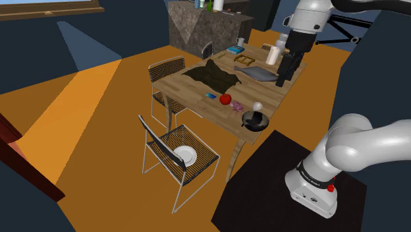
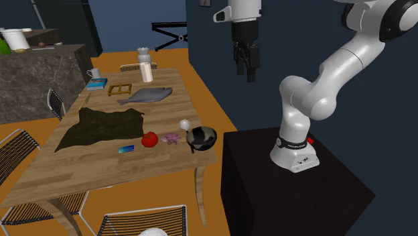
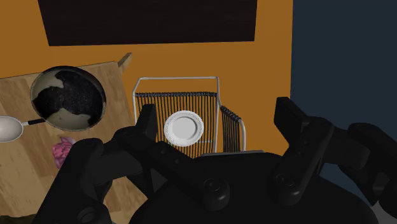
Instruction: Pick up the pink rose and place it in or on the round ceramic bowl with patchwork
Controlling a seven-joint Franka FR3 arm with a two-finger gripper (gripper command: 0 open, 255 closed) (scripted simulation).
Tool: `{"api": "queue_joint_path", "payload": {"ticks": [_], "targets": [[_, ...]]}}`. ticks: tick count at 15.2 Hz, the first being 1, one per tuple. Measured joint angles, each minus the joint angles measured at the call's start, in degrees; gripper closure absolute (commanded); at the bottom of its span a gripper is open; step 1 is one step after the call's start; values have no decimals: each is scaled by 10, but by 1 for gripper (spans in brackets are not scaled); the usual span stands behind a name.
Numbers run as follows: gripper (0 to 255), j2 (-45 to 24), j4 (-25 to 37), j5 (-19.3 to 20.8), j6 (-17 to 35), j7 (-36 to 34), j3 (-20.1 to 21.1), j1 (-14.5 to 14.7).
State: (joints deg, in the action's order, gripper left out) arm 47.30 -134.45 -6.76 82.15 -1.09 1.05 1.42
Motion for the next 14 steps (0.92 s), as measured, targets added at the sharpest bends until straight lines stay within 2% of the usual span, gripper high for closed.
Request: {"api": "queue_joint_path", "payload": {"ticks": [2, 6, 14], "targets": [[0, -2, -7, 3, 9, 5, -3, -1], [0, -24, -40, 24, 64, 38, -23, -8], [0, -126, -80, 66, 211, 119, -79, -27]]}}
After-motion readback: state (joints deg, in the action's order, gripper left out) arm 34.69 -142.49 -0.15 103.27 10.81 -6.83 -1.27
